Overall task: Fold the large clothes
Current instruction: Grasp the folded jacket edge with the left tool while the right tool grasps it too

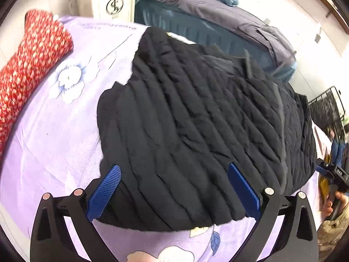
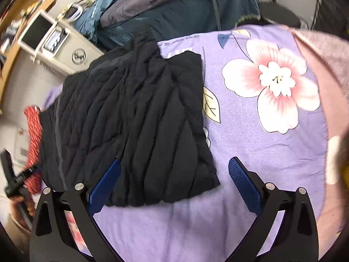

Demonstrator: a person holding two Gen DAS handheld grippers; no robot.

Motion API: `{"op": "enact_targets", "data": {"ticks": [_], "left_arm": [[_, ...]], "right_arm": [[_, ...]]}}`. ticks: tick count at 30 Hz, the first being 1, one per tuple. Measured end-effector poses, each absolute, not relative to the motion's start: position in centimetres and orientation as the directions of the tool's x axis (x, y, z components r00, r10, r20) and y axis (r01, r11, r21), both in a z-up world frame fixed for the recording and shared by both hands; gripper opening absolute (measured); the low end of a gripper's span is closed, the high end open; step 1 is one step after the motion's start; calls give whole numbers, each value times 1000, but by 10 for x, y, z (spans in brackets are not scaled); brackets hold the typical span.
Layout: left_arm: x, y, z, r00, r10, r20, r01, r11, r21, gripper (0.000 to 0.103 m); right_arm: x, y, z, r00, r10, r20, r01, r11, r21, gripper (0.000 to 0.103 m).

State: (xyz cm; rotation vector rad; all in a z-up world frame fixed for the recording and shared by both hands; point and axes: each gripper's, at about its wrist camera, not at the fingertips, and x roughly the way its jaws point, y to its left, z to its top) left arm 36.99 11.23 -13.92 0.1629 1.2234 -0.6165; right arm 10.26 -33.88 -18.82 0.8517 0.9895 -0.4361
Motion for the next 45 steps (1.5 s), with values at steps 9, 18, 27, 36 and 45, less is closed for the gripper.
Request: {"op": "enact_targets", "data": {"ticks": [9, 18, 27, 36, 45], "left_arm": [[420, 127, -168, 149, -332, -931, 419, 874, -245, 97], [457, 141, -214, -28, -456, -890, 294, 847, -443, 98], [482, 116, -228, -78, -463, -883, 318, 828, -462, 98], [469, 114, -217, -35, -510, -859, 315, 810, -494, 72], [444, 123, -182, 13, -593, -805, 281, 775, -566, 33]], "right_arm": [[121, -363, -211, 536, 182, -824, 652, 531, 541, 98], [148, -377, -238, 515, 265, -815, 650, 499, 573, 98], [175, -382, -254, 514, 299, -804, 651, 474, 593, 96], [171, -374, -245, 510, 225, -830, 674, 494, 548, 56], [180, -344, -198, 515, 127, -848, 652, 584, 483, 22]]}}
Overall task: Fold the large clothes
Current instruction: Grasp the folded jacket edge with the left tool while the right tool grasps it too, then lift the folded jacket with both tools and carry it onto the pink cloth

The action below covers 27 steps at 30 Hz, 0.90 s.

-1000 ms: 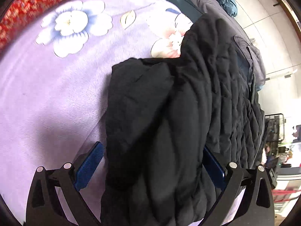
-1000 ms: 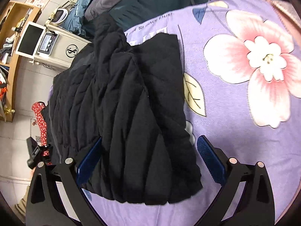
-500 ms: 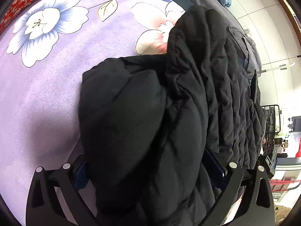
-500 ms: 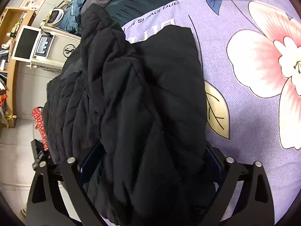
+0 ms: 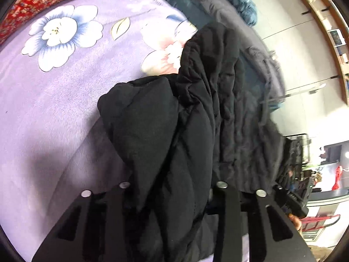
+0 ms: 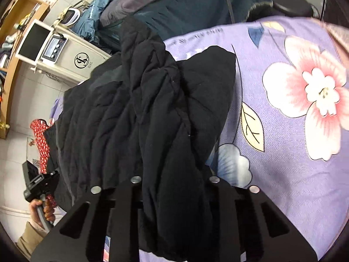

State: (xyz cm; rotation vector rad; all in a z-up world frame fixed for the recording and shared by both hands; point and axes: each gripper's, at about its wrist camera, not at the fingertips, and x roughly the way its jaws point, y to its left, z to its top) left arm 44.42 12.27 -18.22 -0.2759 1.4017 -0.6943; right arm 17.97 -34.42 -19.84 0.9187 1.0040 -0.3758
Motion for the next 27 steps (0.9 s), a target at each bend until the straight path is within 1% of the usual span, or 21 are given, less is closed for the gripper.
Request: {"op": "enact_targets", "data": {"ticks": [4, 8, 12, 15, 18, 20, 22, 27], "left_arm": [[423, 134, -149, 26, -646, -763, 307, 731, -609, 29], [395, 146, -123, 20, -641, -767, 338, 726, -598, 29], [361, 170, -112, 8, -639, -769, 333, 727, -600, 29], [346, 194, -113, 1, -623, -782, 333, 738, -587, 29], [333, 196, -114, -6, -604, -797, 346, 746, -568, 29], [330, 188, -113, -4, -594, -805, 368, 747, -553, 28], [327, 167, -100, 7, -585, -811, 429, 734, -526, 28], [313, 100, -56, -6, -638, -770, 582, 624, -522, 27]], "right_arm": [[174, -325, -166, 559, 110, -822, 598, 632, 492, 19], [157, -301, -136, 585, 134, -800, 546, 664, 511, 18], [124, -276, -116, 600, 149, -786, 541, 649, 536, 18], [93, -256, -115, 591, 152, -792, 552, 640, 534, 18], [71, -242, -119, 578, 147, -803, 567, 636, 524, 17], [57, -239, -120, 576, 139, -806, 587, 615, 526, 17], [48, -240, -112, 583, 114, -804, 600, 606, 522, 17], [20, -250, -65, 629, 9, -778, 594, 639, 488, 16]]}}
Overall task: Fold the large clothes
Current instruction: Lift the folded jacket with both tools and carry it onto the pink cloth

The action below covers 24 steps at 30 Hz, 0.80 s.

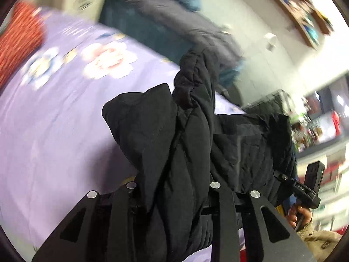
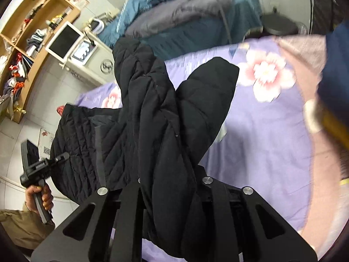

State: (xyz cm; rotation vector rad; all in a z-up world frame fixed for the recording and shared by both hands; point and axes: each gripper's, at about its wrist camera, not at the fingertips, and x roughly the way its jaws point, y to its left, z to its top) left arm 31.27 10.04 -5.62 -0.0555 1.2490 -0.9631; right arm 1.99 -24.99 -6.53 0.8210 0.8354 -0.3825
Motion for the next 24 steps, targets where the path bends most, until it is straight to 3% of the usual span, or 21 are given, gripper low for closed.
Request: {"op": "enact_targets", "data": {"ticks": [4, 8, 15, 20, 24], "left_arm": [[283, 16, -10, -72, -705, -705, 713, 458, -531, 27], [230, -79, 38, -178, -765, -619, 817, 236, -527, 27], [88, -269, 81, -445, -739, -506, 823, -114, -557, 27], [3, -389, 37, -545, -629, -554, 786, -155, -598, 27], [-42, -455, -28, -474, -543, -693, 848, -68, -526, 27]], "right_arm": [[-25, -268, -21, 628, -118, -769, 628, 660, 412, 15], [-126, -307, 32, 647, -274, -711, 709, 558, 431, 15], [-322, -360, 103, 540, -573, -617, 841, 341, 420, 15], [-446, -380, 103, 400, -683, -611, 890, 129, 438, 16], [-512, -397, 64, 338, -668, -663, 873, -42, 487, 17]]}}
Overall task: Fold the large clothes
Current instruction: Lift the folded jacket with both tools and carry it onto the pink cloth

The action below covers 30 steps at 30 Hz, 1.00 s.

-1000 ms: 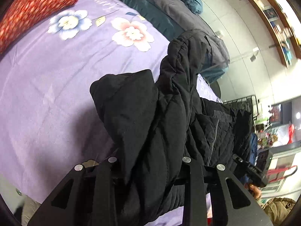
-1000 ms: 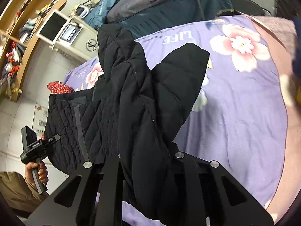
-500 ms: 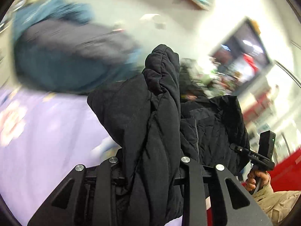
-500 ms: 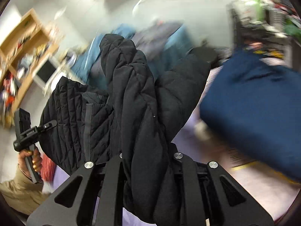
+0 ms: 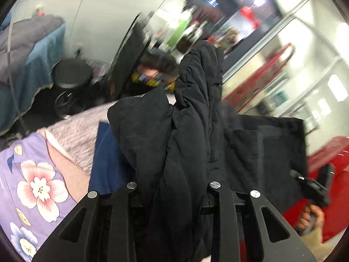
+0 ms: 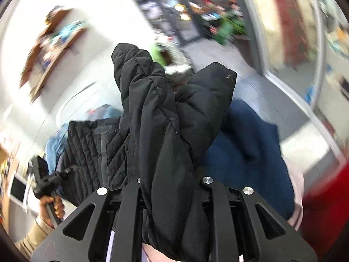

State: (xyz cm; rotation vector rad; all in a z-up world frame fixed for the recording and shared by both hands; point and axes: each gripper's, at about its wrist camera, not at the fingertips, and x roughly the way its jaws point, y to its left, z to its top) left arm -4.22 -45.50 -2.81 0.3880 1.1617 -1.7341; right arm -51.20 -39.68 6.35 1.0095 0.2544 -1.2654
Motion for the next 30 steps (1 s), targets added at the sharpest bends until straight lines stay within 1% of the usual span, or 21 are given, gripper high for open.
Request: {"op": "enact_targets", "data": {"ticks": [2, 4, 5, 7, 8, 9, 12, 14, 16, 18, 20, 21, 26, 28, 30], "left_arm": [[-36, -468, -54, -442, -519, -732, 854, 6, -520, 30], [-26, -480, -78, -449, -476, -757, 840, 66, -539, 37], [-20, -483, -83, -457, -461, -761, 834, 75, -547, 39], [-20, -484, -89, -445, -452, -773, 853, 50, -520, 46], [-24, -483, -88, -429, -453, -782, 868, 32, -495, 49], [-23, -483, -89, -408, -455, -792, 884, 21, -468, 54], [-32, -487, -88, -365, -460, -810, 906, 25, -422, 58], [-37, -488, -84, -331, -469, -819, 920, 34, -391, 66], [-34, -480, -81, -292, -488, -823, 936, 29, -350, 76], [-34, -475, -78, -253, -503, -827, 950, 32, -310, 82], [-33, -471, -76, -242, -505, -828, 953, 37, -301, 84], [-34, -470, -73, -232, -505, -831, 956, 40, -291, 87], [-40, -462, -53, -137, -530, -837, 985, 20, -173, 89], [-42, -457, -45, -95, -540, -836, 992, 18, -124, 90], [-43, -451, -39, -67, -539, -839, 995, 25, -96, 91]], "right_arm": [[-536, -405, 30, 337, -646, -685, 842, -120, 527, 19], [-559, -411, -2, 340, -637, -692, 804, -185, 564, 26], [-561, -412, -14, 346, -633, -693, 788, -206, 581, 28], [-571, -417, -40, 367, -624, -690, 733, -262, 627, 36], [-570, -420, -46, 362, -622, -695, 732, -272, 625, 37], [-568, -422, -50, 345, -619, -705, 746, -275, 607, 40], [-564, -421, -52, 322, -625, -711, 756, -282, 591, 43], [-568, -424, -53, 322, -626, -710, 755, -283, 592, 43], [-565, -421, -53, 326, -627, -708, 751, -283, 596, 43], [-564, -415, -52, 333, -629, -702, 743, -283, 607, 45], [-564, -411, -58, 335, -633, -698, 737, -285, 613, 48], [-565, -410, -59, 336, -636, -694, 731, -289, 618, 49], [-572, -409, -63, 351, -651, -673, 692, -304, 655, 51], [-573, -409, -62, 353, -653, -670, 686, -306, 660, 57], [-576, -407, -63, 350, -660, -665, 671, -318, 669, 59]]}}
